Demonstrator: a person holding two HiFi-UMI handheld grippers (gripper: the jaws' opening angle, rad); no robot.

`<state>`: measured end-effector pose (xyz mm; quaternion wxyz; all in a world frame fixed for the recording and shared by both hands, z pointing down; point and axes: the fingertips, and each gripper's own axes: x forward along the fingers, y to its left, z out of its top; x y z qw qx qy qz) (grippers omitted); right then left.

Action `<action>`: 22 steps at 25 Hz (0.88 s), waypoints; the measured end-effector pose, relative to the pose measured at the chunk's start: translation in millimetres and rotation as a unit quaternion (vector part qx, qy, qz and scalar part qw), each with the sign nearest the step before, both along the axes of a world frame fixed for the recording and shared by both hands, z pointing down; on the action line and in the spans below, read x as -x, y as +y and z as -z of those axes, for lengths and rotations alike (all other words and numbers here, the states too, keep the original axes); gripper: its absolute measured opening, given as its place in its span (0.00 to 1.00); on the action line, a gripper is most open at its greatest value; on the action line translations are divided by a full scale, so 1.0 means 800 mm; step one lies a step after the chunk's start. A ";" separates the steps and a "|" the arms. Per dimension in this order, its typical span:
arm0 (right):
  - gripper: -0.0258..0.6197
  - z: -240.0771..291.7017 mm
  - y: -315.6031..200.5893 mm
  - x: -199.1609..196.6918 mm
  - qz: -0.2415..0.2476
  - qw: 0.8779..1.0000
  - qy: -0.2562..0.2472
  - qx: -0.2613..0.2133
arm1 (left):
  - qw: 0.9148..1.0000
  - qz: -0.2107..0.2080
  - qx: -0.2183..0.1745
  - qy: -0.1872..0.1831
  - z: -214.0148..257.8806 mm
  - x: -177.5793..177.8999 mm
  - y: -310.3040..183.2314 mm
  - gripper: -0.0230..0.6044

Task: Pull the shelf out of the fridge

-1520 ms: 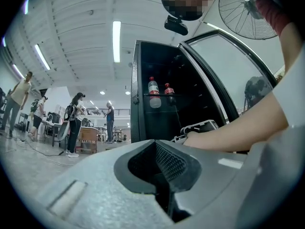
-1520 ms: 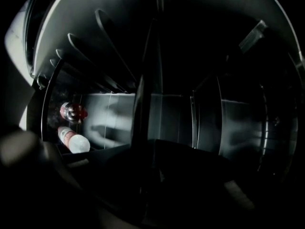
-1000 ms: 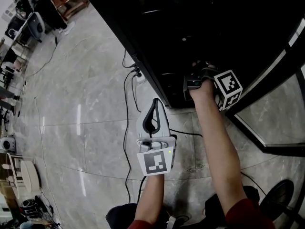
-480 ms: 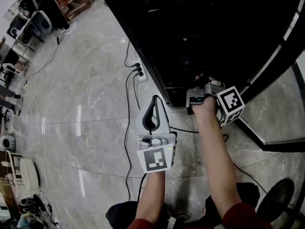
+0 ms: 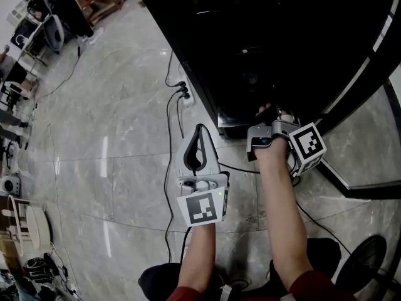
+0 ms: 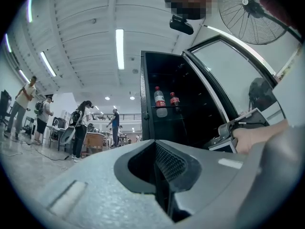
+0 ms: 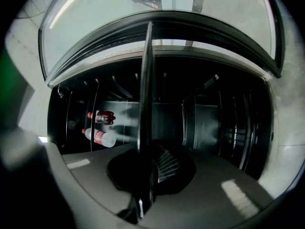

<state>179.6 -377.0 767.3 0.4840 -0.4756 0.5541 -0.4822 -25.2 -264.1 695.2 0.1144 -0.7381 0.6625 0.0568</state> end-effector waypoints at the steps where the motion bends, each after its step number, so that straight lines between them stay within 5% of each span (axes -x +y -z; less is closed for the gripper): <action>1: 0.05 0.000 0.000 0.000 -0.003 1.000 -0.001 0.003 | 1.000 0.000 0.003 0.000 -0.002 0.001 0.000 0.03; 22: 0.05 0.017 0.085 -0.004 -0.036 0.999 0.013 0.008 | 1.000 -0.006 0.016 -0.002 0.005 0.020 0.015 0.03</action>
